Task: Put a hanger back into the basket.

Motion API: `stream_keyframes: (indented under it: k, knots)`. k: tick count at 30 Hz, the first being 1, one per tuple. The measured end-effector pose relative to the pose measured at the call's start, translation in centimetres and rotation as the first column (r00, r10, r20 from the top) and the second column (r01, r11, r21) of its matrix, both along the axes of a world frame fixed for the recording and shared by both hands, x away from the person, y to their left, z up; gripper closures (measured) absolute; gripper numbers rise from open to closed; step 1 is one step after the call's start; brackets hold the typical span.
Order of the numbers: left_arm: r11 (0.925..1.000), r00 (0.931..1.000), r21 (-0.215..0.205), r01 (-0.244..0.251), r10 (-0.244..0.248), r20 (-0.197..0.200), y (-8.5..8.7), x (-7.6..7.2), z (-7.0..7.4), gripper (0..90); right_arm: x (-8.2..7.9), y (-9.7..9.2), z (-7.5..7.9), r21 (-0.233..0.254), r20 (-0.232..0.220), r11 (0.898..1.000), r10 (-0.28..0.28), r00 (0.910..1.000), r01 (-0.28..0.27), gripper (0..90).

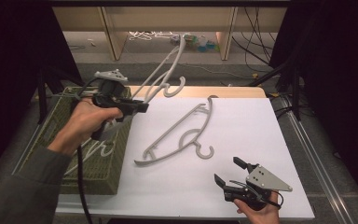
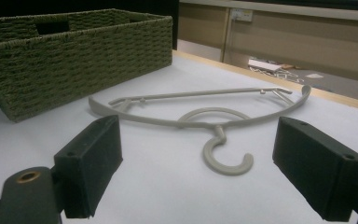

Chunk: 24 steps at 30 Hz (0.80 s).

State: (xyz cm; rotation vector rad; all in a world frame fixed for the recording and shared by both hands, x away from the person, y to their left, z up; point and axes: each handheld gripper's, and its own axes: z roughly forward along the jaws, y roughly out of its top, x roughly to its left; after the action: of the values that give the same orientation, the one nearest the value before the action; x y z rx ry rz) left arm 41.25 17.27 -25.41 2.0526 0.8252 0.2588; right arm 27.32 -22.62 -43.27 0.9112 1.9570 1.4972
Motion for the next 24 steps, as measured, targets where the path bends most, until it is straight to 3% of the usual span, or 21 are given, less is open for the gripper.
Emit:
stream_keyframes:
  k: [3, 4, 8, 12, 15, 24]
  knots:
    - [0.9996, 0.9996, -0.001, -0.027, 0.027, 0.003, 1.7, -0.6, 0.0, 81.4, 0.0, -0.1, 0.1, -0.023, -0.016, 1.000, -0.003, 0.9999, 0.003, 16.5]
    - [0.9993, 0.9993, -0.007, -0.036, 0.035, -0.014, 2.3, -0.8, -0.2, 81.4, 0.0, -0.1, 0.1, -0.020, -0.013, 1.000, -0.003, 0.9999, 0.003, 16.4]
    - [0.9976, 0.9977, 0.016, -0.067, 0.067, -0.005, 4.8, -1.0, -0.8, 81.4, 0.0, -0.1, 0.1, -0.024, -0.019, 1.000, -0.002, 0.9998, 0.002, 16.5]
    - [0.9952, 0.9958, 0.035, -0.091, 0.092, -0.009, 6.8, -1.4, -1.7, 81.4, 0.1, -0.1, 0.0, -0.021, -0.005, 1.000, -0.014, 0.9999, 0.014, 16.4]
    - [0.9935, 0.9939, 0.035, -0.109, 0.109, -0.012, 8.1, -1.7, -2.5, 81.4, 0.0, -0.1, 0.1, -0.021, -0.019, 1.000, -0.001, 0.9998, 0.001, 16.3]
    - [0.9881, 0.9892, 0.047, -0.146, 0.146, 0.015, 11.8, -2.5, -4.8, 81.4, 0.0, -0.1, 0.0, -0.024, -0.013, 1.000, -0.005, 0.9999, 0.004, 16.3]
